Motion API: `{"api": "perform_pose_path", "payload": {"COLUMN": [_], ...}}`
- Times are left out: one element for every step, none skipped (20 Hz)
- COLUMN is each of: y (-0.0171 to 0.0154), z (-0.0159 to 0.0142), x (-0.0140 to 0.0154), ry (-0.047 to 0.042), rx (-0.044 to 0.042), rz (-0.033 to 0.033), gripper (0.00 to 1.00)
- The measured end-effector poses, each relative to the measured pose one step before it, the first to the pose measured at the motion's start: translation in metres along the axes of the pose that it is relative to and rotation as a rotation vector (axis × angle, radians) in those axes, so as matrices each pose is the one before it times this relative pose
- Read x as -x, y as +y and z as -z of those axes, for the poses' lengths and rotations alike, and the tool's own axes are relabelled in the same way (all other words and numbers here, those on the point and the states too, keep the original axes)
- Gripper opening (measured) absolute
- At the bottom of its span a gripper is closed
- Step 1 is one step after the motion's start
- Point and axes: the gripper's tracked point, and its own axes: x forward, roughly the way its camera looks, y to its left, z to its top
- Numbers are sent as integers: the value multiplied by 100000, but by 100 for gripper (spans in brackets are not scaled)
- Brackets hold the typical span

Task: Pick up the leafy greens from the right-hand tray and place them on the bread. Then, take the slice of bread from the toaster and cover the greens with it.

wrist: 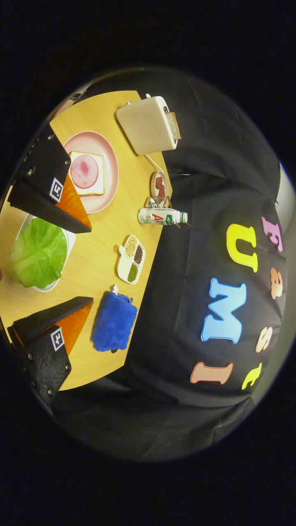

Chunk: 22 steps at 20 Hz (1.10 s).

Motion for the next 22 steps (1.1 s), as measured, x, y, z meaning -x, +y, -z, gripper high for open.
{"api": "perform_pose_path", "payload": {"y": [167, 148, 38, 150, 140, 57, 30, 109, -13, 126, -34, -2, 48, 159, 231, 298, 119, 46, -41, 14, 9, 109], "z": [608, 695, 394, 361, 446, 648, 521, 617, 409, 619, 303, 430, 459, 794, 655, 711, 428, 389, -202, 337, -187, 319], "x": [-176, -118, -64, -138, -178, -297, -121, -324, -216, -342, -229, -275, -254, -297, -177, -364, -197, -157, -148, -38, 2, -153], "ry": [1680, 1383, 1271, 1168, 1402, 1525, 1739, 1838, 1568, 1459, 1125, 1072, 1419, 1553, 1643, 1697, 982, 600, -1322, 248, -1601, 405], "rx": [-296, -379, -418, -344, -323, -130, 4, 59, -107, -114, -283, -376, -512, -917, -1243, -1242, -1301, -882, -1872, -1477, -248, 515], "rz": [-851, -738, -599, -538, -409, -451, -504, -519, -274, -360, -224, -346, -630, -932, -1134, -1088, -636, -507, -727, -716, -571, -13], "gripper": [95, 95, 95, 95, 95, 95, 95, 95, 95, 95, 95, 95, 95, 95, 95, 95, 95, 95, 95, 96, 95, 96]}}
